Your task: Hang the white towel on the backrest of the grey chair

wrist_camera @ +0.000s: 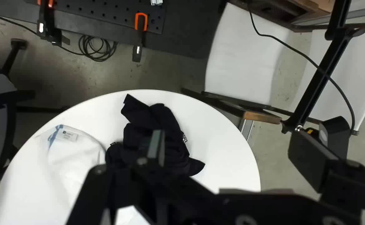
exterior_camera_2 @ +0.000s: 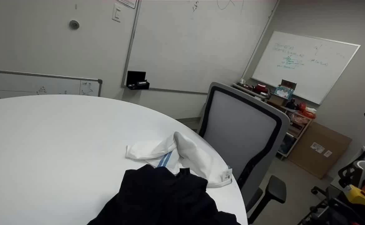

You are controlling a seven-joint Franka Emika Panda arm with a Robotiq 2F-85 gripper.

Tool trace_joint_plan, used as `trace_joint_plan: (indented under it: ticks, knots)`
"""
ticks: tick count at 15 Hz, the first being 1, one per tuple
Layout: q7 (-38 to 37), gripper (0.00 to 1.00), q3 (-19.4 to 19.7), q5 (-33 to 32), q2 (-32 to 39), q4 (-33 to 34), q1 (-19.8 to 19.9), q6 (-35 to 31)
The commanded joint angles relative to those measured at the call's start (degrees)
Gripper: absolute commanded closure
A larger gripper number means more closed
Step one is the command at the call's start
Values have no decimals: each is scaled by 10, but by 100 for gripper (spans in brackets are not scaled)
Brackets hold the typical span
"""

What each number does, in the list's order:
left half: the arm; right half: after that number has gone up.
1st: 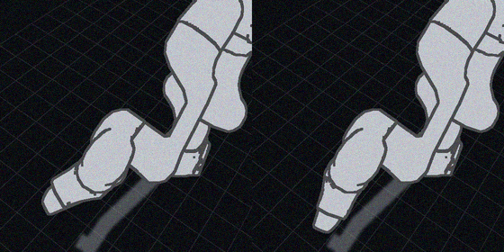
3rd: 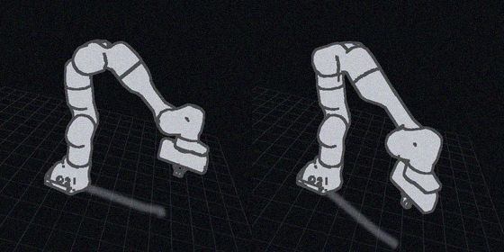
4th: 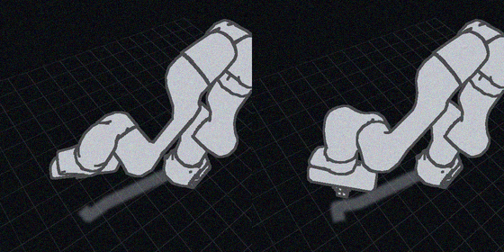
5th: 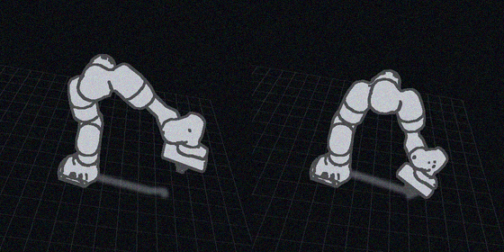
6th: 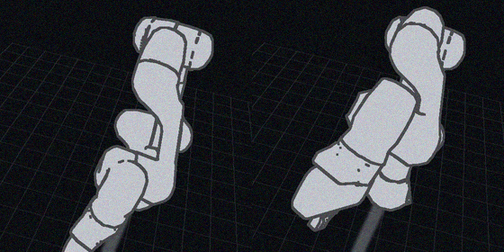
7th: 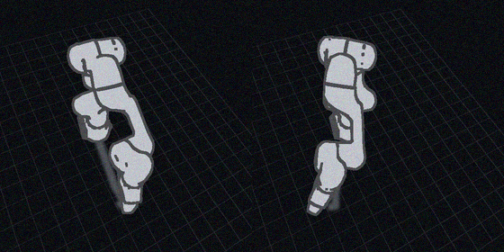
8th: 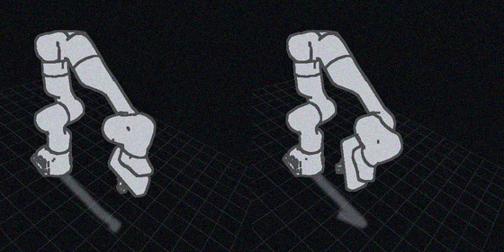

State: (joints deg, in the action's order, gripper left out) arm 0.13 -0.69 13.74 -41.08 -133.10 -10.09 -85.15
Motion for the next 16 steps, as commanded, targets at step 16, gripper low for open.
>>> trace_joint_plan:
  ticks: [16]
  knots:
    - [-49,0,50,13,16,-190,168,-471]
